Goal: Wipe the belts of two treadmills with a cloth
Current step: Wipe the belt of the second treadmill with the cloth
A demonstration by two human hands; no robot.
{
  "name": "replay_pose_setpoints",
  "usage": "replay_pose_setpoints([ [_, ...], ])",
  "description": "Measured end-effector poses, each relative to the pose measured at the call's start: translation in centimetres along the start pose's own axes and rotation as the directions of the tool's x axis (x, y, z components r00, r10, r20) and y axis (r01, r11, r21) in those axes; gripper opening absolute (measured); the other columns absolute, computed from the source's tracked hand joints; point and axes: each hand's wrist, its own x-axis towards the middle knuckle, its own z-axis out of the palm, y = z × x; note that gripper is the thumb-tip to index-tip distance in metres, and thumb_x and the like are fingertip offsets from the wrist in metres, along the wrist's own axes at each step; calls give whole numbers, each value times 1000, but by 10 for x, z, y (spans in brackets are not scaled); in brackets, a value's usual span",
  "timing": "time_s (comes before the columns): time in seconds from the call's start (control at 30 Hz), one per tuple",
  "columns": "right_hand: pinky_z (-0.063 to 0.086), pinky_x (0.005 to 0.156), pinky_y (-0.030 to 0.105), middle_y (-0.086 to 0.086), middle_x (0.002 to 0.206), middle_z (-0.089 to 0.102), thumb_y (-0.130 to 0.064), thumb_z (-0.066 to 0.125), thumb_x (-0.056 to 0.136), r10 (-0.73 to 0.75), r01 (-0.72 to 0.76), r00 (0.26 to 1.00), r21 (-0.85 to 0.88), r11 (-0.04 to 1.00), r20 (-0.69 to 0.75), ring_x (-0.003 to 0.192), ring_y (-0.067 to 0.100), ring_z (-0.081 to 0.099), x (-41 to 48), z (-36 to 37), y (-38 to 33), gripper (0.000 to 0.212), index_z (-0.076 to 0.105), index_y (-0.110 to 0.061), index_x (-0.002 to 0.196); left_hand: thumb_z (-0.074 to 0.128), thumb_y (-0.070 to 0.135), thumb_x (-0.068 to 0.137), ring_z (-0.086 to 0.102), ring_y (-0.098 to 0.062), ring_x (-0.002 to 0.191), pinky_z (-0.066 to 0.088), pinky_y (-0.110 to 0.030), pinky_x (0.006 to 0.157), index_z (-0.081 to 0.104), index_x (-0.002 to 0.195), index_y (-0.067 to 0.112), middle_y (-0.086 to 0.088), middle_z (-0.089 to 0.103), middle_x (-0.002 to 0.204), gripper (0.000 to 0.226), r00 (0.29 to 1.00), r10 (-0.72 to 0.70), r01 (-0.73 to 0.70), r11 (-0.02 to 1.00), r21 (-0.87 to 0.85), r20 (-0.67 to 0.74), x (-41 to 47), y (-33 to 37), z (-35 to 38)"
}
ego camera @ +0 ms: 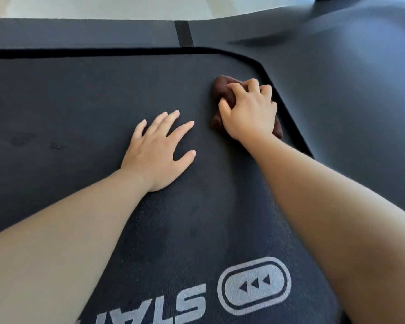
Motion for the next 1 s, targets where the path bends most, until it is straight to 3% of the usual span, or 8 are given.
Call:
replay_pose_setpoints([
  [0.37,33,87,45,4,132,44,-51,39,87,-81,81,996,1,997,45,118,33,35,74,20,-3,46,53,-28,124,21,63,81,3,-10,144,4,-43,115,19,144,42,9,10,157,66,1000,-10,10,999,-31,3,-1,0,0],
  [0.53,35,87,45,4,133,43,-52,43,87,-40,35,996,62,997,75,120,31,34,8,-1,-8,43,53,-30,123,31,59,85,5,-10,144,5,-43,116,23,144,41,9,13,157,62,1000,-14,13,998,-54,-14,-2,-2,0],
  [0.73,38,79,45,2,127,51,-51,46,83,-6,8,999,46,999,-53,115,30,39,-85,-19,-8,43,58,-31,119,41,54,84,11,-11,144,4,-44,116,32,142,33,8,20,155,63,991,-108,99,988,-115,-77,-2,3,-2],
  [1.0,37,89,47,5,129,48,-51,40,82,-55,56,998,59,997,-18,115,32,38,34,19,-27,46,57,-30,118,29,58,82,5,-12,144,3,-47,116,26,144,34,9,15,156,66,992,-120,116,990,-77,-45,-2,2,-3],
])
